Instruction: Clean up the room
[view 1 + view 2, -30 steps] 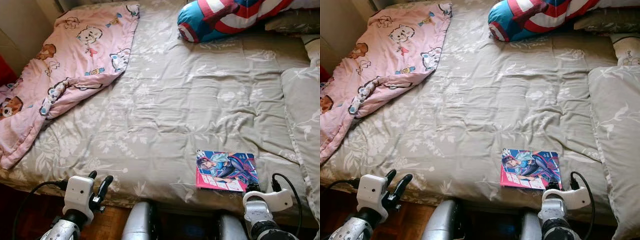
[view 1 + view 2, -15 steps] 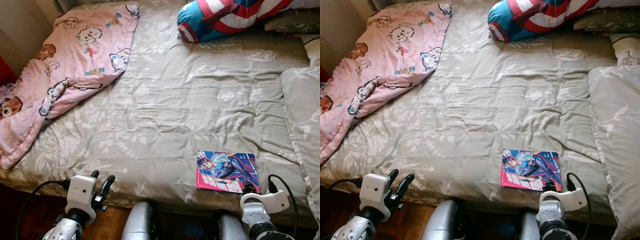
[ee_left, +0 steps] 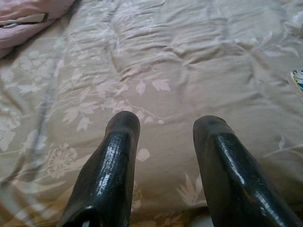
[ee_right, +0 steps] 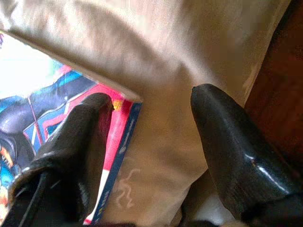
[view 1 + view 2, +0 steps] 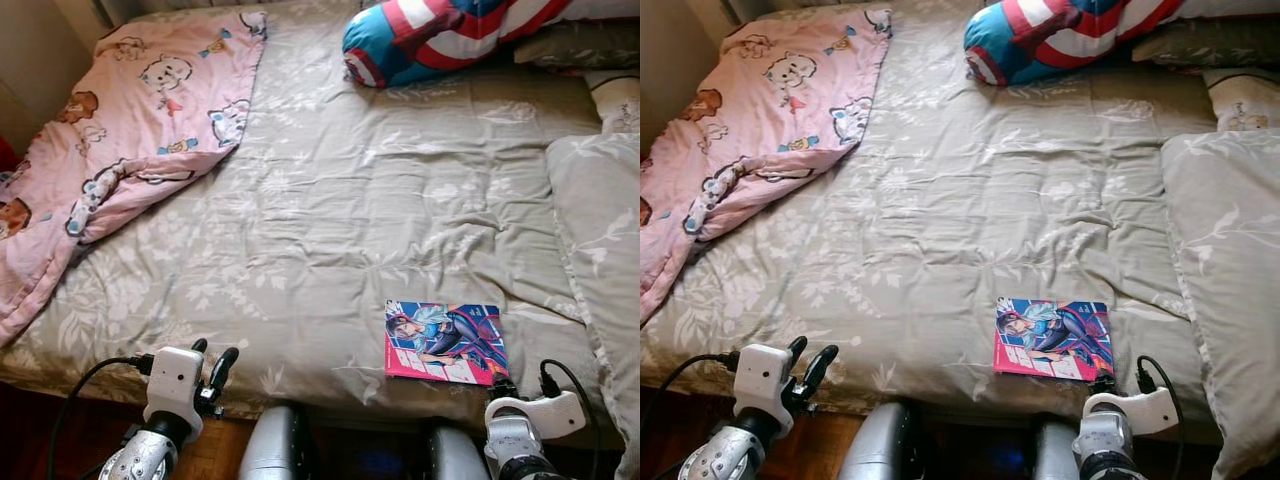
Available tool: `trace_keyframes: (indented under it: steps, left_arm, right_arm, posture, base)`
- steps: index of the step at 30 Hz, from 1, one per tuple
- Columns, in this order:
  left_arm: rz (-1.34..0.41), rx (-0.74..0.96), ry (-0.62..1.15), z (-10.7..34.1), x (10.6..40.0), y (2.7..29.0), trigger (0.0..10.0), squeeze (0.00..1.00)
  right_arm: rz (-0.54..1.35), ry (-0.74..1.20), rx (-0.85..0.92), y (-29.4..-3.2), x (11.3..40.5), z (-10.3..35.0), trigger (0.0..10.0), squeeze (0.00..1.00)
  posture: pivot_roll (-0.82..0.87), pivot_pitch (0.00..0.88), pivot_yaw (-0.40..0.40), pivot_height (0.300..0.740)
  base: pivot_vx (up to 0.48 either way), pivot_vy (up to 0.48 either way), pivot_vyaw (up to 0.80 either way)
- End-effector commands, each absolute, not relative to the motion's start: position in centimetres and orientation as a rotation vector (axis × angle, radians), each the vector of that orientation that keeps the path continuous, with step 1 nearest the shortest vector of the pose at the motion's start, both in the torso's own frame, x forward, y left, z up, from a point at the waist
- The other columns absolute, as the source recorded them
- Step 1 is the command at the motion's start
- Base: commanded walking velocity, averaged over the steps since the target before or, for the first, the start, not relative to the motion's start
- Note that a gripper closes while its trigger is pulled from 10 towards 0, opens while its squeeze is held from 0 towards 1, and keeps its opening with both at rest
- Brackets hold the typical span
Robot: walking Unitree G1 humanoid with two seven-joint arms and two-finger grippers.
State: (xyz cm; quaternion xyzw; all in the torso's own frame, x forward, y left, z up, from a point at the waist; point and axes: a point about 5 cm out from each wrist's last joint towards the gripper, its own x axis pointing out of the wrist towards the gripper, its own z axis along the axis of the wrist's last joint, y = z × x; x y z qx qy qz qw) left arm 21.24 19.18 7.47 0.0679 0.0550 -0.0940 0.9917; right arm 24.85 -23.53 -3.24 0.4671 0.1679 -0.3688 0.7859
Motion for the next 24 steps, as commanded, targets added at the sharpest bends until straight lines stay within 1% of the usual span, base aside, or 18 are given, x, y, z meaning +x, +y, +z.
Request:
trace_keyframes:
  steps: [1,7,8,9,11,14,15,19,20,21,24]
  left_arm:
    - [-0.178,0.139,0.138,6.8,20.9,19.4,10.0,0.0]
    - [-0.171,0.122,0.118,6.4,22.0,18.7,10.0,0.0]
    - [-0.17,0.121,0.117,6.4,22.1,18.7,10.0,0.0]
    - [-0.168,0.116,0.113,6.3,22.4,18.5,10.0,0.0]
    - [-0.167,0.112,0.109,6.2,22.6,18.4,10.0,0.0]
    - [-0.16,0.107,0.096,6.1,23.3,18.2,10.0,0.0]
    - [-0.155,0.104,0.089,6.1,23.6,18.2,10.0,0.0]
    - [-0.139,0.097,0.071,6.2,24.4,18.1,10.0,0.0]
    - [-0.115,0.085,0.064,6.2,24.8,18.3,10.0,0.0]
    - [-0.102,0.079,0.061,6.3,25.0,18.5,10.0,0.0]
    - [-0.071,0.065,0.058,6.2,25.5,18.8,10.0,0.0]
  right_arm:
    - [-0.824,0.378,0.995,-23.5,23.9,-3.9,10.0,0.0]
    - [-0.838,0.361,0.929,-24.1,22.9,-4.2,10.0,0.0]
    - [-0.83,0.358,0.903,-24.2,22.9,-4.1,10.0,0.0]
    - [-0.806,0.349,0.837,-24.6,23.1,-3.7,10.0,0.0]
    - [-0.787,0.34,0.787,-24.8,23.2,-3.4,10.0,0.0]
    - [-0.656,0.294,0.607,-24.9,24.6,-1.9,10.0,0.0]
    - [-0.575,0.268,0.521,-24.6,25.4,-1.1,10.0,0.0]
    - [-0.404,0.218,0.379,-23.8,26.8,0.4,10.0,0.0]
    - [-0.32,0.19,0.322,-23.2,27.4,1.1,10.0,0.0]
    - [-0.276,0.174,0.288,-22.9,27.6,1.5,10.0,0.0]
    - [-0.185,0.143,0.247,-22.3,28.0,2.2,10.0,0.0]
  posture:
    - [0.08,0.194,0.08,0.648]
    - [0.05,0.167,0.052,0.648]
    - [0.04,0.163,0.05,0.648]
    - [0.03,0.156,0.044,0.648]
    - [0.02,0.154,0.043,0.648]
    - [0.0,0.133,0.032,0.648]
    - [-0.01,0.122,0.027,0.648]
    - [-0.02,0.094,0.015,0.648]
    - [-0.03,0.083,0.012,0.648]
    - [-0.03,0.079,0.011,0.648]
    - [-0.04,0.055,0.004,0.648]
  base:
    - [0.0,0.0,0.0]
    - [0.0,0.0,0.0]
    - [0.0,0.0,0.0]
    - [0.0,0.0,0.0]
    - [0.0,0.0,0.0]
    - [0.0,0.0,0.0]
    - [0.0,0.0,0.0]
    - [0.0,0.0,0.0]
    - [0.0,0.0,0.0]
    - [0.0,0.0,0.0]
    - [0.0,0.0,0.0]
